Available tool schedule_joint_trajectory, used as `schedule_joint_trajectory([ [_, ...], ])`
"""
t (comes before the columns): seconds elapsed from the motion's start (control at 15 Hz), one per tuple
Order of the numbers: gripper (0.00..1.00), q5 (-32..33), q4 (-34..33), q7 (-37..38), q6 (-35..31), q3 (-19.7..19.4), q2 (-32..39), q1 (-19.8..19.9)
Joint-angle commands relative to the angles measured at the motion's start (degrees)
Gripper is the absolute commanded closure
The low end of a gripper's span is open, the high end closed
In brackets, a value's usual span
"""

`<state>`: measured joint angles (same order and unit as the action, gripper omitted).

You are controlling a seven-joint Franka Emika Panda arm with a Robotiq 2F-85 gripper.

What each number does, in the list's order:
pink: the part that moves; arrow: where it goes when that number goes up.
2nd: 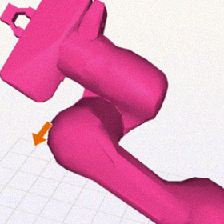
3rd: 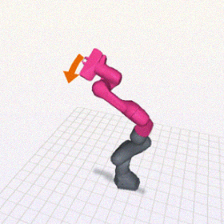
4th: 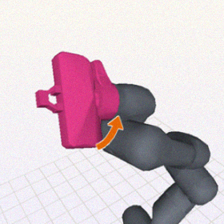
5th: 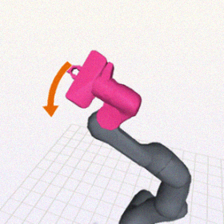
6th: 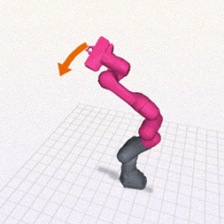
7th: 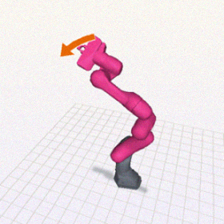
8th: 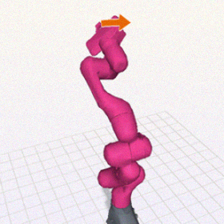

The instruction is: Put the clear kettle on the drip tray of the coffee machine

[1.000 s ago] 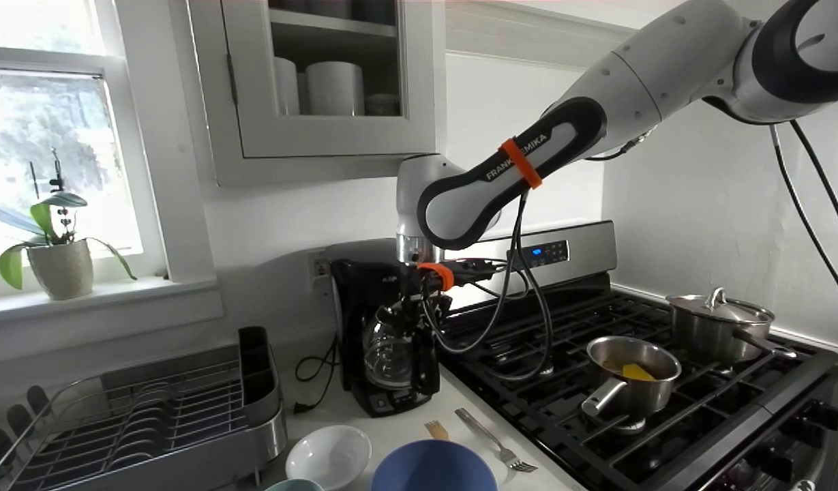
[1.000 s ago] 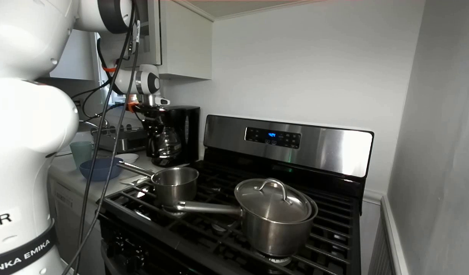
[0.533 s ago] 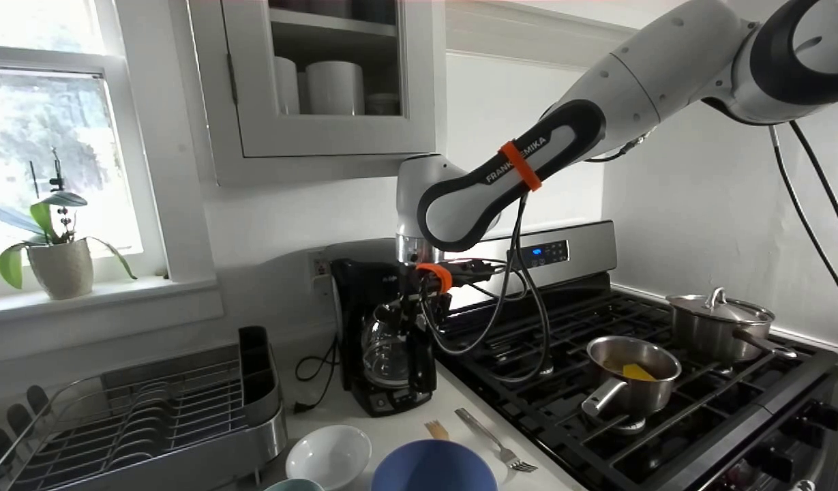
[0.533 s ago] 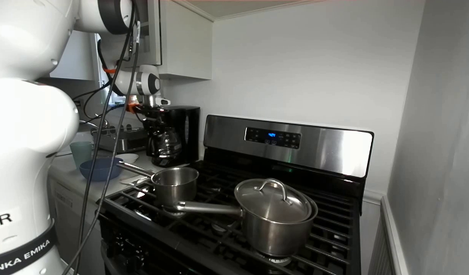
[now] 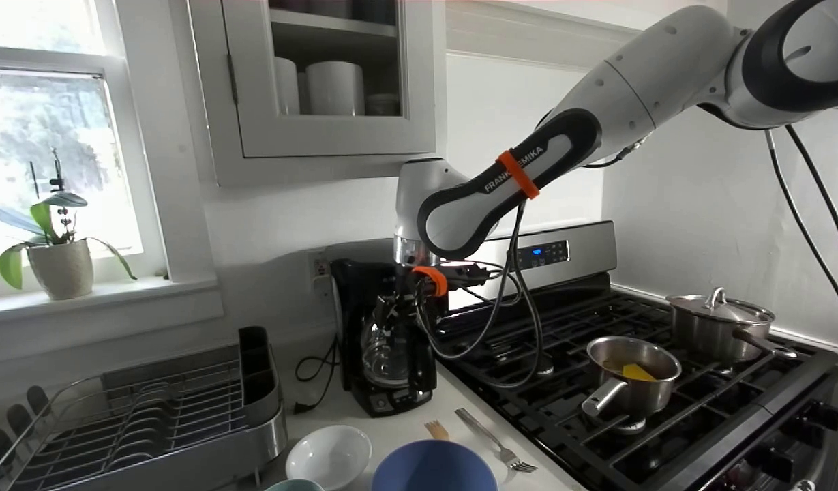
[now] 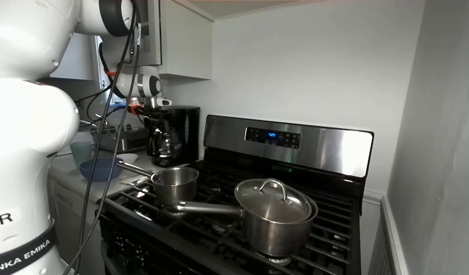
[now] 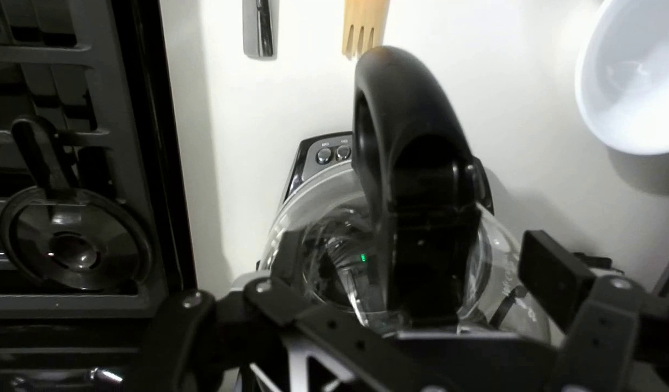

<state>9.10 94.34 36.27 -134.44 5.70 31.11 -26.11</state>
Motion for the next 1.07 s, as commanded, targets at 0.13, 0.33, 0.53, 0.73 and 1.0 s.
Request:
schedule_joint_trajectory([
  [0.13, 0.00, 2.2, -3.0, 1.3, -4.6, -2.8, 3.2, -0.5],
  [0.33, 0.00, 3.4, -2.1, 1.3, -9.1, -3.8, 3.4, -0.9],
  [0.53, 0.00, 4.3, -1.1, 0.9, -12.0, -4.6, 3.4, -1.3],
  [0.73, 0.00, 5.2, -0.2, 0.2, -12.7, -4.7, 3.0, -1.7],
  [1.0, 0.00, 9.3, 1.5, 0.2, -17.4, -6.6, 1.9, -3.0],
])
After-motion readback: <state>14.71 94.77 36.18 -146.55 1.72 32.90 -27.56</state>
